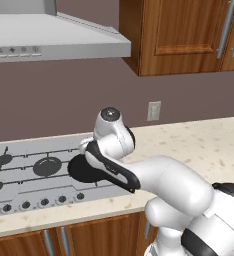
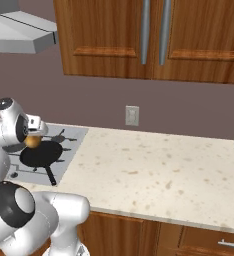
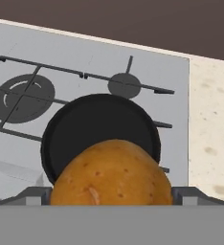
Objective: Place both pans onto different burners. Then place the potato and the steak on different pans.
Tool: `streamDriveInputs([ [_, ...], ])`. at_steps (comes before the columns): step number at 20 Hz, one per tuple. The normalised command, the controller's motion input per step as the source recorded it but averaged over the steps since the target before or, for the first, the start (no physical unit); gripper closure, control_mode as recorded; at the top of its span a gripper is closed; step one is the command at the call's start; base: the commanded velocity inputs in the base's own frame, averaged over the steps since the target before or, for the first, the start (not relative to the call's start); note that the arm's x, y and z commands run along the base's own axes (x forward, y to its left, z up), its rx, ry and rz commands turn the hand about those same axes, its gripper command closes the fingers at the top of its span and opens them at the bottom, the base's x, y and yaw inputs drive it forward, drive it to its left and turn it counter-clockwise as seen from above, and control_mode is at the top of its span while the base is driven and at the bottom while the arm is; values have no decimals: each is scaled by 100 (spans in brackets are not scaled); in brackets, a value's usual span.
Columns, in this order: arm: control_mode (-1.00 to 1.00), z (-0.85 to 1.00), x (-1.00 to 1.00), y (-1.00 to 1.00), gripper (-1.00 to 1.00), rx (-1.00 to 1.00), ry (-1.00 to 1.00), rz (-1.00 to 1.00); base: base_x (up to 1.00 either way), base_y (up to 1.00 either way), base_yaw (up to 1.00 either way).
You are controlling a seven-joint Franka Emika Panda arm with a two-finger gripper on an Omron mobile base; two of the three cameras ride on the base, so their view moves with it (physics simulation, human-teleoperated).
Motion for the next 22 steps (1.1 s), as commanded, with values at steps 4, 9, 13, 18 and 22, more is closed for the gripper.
streamDriveInputs([
  [4, -100, -18, 7, 1, 100, 0, 1, 0, 0, 0, 0],
  [9, -100, -22, 8, 6, 100, 0, 0, 0, 0, 0, 0],
  [13, -100, -25, 6, 8, 100, 0, 1, 0, 0, 0, 0],
  [18, -100, -24, 14, 20, 100, 0, 2, 0, 0, 0, 0],
  [22, -100, -27, 14, 2, 100, 0, 3, 0, 0, 0, 0],
])
